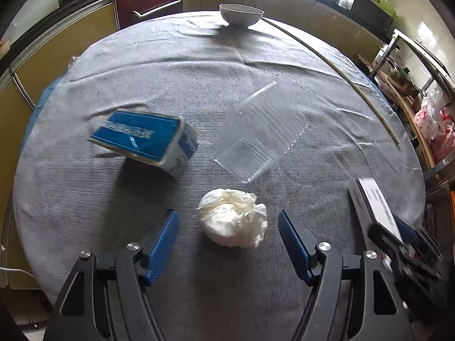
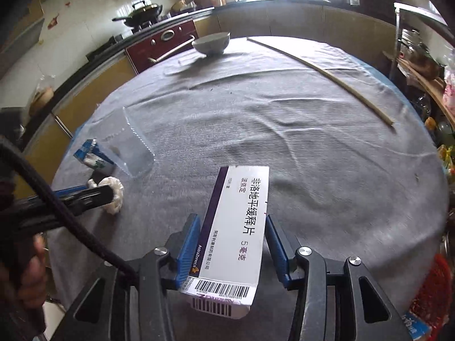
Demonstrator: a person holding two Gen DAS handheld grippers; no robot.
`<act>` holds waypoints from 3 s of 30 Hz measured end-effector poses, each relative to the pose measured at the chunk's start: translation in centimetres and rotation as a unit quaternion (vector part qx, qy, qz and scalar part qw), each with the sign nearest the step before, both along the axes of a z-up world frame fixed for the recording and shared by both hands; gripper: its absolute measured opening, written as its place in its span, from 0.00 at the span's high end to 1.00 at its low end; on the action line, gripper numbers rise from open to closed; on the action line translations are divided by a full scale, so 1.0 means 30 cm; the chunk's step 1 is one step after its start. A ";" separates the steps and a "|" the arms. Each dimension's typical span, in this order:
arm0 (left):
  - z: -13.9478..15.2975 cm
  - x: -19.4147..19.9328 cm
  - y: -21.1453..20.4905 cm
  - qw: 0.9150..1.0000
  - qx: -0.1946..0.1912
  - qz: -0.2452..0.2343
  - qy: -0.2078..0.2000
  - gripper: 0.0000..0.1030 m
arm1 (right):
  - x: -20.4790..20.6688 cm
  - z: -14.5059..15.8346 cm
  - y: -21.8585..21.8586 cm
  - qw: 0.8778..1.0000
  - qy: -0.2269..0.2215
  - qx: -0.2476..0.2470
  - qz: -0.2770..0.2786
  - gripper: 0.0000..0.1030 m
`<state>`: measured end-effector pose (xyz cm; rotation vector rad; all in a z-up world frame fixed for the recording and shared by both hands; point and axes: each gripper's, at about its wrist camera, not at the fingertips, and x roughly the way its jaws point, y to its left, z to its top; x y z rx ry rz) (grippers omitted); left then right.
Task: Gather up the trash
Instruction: 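Grasp the white medicine box with the right tool while the left tool grasps the white tissue, then carry the medicine box and tissue over the red basket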
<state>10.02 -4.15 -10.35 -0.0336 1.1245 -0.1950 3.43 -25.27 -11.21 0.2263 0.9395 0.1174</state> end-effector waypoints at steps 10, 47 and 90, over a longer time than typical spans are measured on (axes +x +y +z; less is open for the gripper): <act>-0.025 -0.020 0.000 1.000 -0.025 -0.005 -0.008 0.60 | -0.107 0.006 -0.031 1.000 -0.012 0.025 -0.003 0.52; 0.151 -0.341 -0.040 0.992 0.063 -0.052 -0.098 0.60 | -0.269 -0.031 -0.048 0.996 0.056 0.041 -0.057 0.48; 0.264 -0.458 -0.331 0.966 0.106 -0.168 -0.168 0.60 | -0.492 0.135 -0.292 0.990 -0.066 0.062 -0.109 0.52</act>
